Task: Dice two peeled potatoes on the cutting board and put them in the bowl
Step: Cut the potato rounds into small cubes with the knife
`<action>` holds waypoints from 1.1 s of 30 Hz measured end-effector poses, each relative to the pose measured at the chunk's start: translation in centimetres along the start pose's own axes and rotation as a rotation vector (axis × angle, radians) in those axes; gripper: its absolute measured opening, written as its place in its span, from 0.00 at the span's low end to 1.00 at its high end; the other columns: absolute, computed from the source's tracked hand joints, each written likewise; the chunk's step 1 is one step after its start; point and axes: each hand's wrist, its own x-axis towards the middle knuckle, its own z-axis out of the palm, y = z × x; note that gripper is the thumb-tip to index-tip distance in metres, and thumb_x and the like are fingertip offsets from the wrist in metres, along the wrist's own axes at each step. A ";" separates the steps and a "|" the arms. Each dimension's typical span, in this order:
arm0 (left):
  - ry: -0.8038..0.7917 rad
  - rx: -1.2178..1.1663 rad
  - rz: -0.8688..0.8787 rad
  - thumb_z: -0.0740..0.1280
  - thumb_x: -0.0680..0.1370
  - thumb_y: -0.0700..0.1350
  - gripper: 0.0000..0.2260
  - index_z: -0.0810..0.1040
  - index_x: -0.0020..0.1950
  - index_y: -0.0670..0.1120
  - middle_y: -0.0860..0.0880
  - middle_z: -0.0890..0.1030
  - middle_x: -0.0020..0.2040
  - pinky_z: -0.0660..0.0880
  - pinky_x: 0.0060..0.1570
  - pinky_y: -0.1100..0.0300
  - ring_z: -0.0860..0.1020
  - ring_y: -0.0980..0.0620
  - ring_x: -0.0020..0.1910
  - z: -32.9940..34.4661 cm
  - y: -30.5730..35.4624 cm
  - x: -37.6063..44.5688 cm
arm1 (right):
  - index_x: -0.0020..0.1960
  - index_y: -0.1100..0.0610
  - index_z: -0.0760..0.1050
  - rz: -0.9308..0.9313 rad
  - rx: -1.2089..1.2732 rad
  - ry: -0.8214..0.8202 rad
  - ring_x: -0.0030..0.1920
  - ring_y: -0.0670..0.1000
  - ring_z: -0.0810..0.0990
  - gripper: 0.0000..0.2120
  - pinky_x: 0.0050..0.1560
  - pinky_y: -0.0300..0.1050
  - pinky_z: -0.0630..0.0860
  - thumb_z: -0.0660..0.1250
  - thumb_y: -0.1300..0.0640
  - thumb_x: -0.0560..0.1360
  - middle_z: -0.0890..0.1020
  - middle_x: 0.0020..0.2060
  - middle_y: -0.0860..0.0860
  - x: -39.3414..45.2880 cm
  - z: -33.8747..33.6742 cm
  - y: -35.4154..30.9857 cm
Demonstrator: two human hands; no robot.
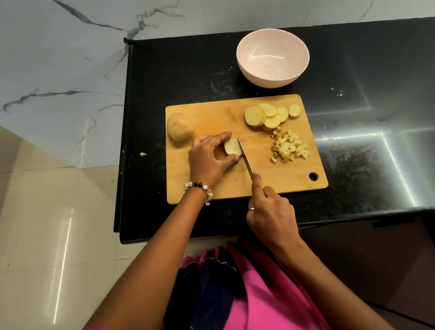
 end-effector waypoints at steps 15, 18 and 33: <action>-0.001 -0.039 -0.030 0.78 0.65 0.46 0.25 0.79 0.61 0.53 0.53 0.80 0.56 0.67 0.63 0.63 0.71 0.55 0.60 -0.2 0.1 0.0 | 0.77 0.63 0.48 -0.025 -0.054 -0.095 0.46 0.63 0.78 0.29 0.38 0.48 0.65 0.53 0.61 0.78 0.77 0.54 0.62 2.7 -0.4 -0.9; 0.009 -0.034 -0.025 0.78 0.65 0.46 0.25 0.79 0.61 0.52 0.53 0.80 0.56 0.68 0.62 0.60 0.71 0.54 0.60 -0.1 0.1 0.0 | 0.76 0.65 0.50 -0.026 -0.068 -0.117 0.43 0.63 0.79 0.30 0.36 0.48 0.65 0.55 0.62 0.77 0.77 0.52 0.63 3.0 -0.3 -1.1; -0.020 -0.055 0.010 0.77 0.66 0.44 0.30 0.74 0.67 0.51 0.54 0.80 0.59 0.67 0.60 0.66 0.71 0.55 0.59 -0.6 -0.4 -0.3 | 0.77 0.62 0.51 -0.015 0.005 -0.063 0.43 0.63 0.77 0.28 0.35 0.49 0.64 0.53 0.60 0.78 0.77 0.49 0.62 1.6 -0.6 -1.0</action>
